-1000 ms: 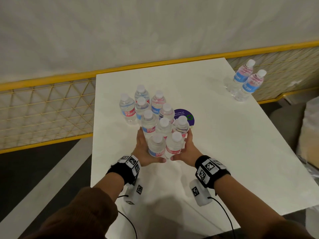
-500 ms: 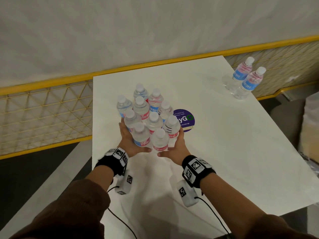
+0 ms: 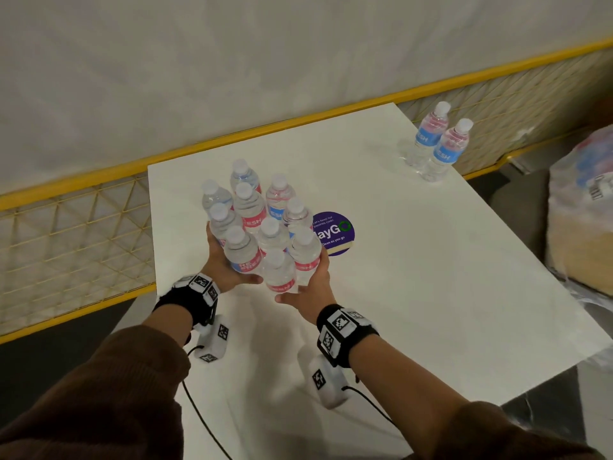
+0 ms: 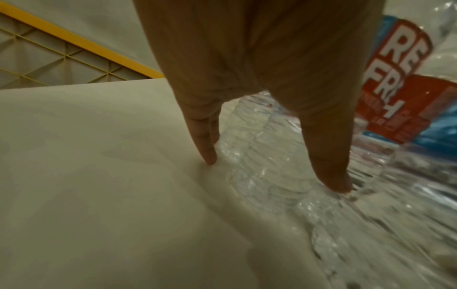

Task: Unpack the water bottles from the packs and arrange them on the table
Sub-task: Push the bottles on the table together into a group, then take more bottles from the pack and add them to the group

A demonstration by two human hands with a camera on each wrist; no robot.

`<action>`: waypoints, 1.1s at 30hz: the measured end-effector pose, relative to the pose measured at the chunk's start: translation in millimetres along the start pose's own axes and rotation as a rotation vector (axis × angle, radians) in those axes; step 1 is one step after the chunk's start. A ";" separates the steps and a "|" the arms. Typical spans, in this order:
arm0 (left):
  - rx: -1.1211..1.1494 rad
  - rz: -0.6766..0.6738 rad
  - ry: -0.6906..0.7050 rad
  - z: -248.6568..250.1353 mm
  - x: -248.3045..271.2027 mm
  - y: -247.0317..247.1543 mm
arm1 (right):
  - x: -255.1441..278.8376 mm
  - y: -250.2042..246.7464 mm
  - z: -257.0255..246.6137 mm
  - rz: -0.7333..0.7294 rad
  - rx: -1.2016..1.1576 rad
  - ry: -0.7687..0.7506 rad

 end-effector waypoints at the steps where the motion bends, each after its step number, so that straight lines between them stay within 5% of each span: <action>1: 0.008 0.011 -0.033 0.2 0.8 1.0 | 0.9 1.5 -0.8 -0.002 -0.002 0.003; 6: -0.021 0.257 -0.224 -20.0 29.7 10.9 | 1.9 -12.0 8.5 -0.112 0.089 0.081; 11: 0.009 0.366 -0.543 -10.8 91.0 67.0 | 13.1 -99.4 34.8 -0.148 0.167 0.244; 20: 0.078 -0.037 -0.707 63.6 74.7 205.5 | 26.3 -338.0 72.3 0.213 0.143 0.386; 25: 0.051 -0.290 -0.247 210.6 23.7 328.4 | 33.7 -450.1 70.0 0.323 0.027 0.383; 30: -0.225 -0.533 0.319 359.3 -26.8 456.3 | 26.5 -547.6 56.6 0.481 0.026 0.340; 33: -0.417 -0.675 0.471 405.3 -39.6 507.1 | 14.1 -590.9 44.2 0.545 0.054 0.318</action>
Point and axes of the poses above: each hand's wrist, its own x-axis away from the middle knuckle, its own y-axis out of the palm, z = x × y, the point moved 7 cm from there along -x, towards the middle knuckle, and after that the axes turned 8 degrees about y, right-handed, at the moved point
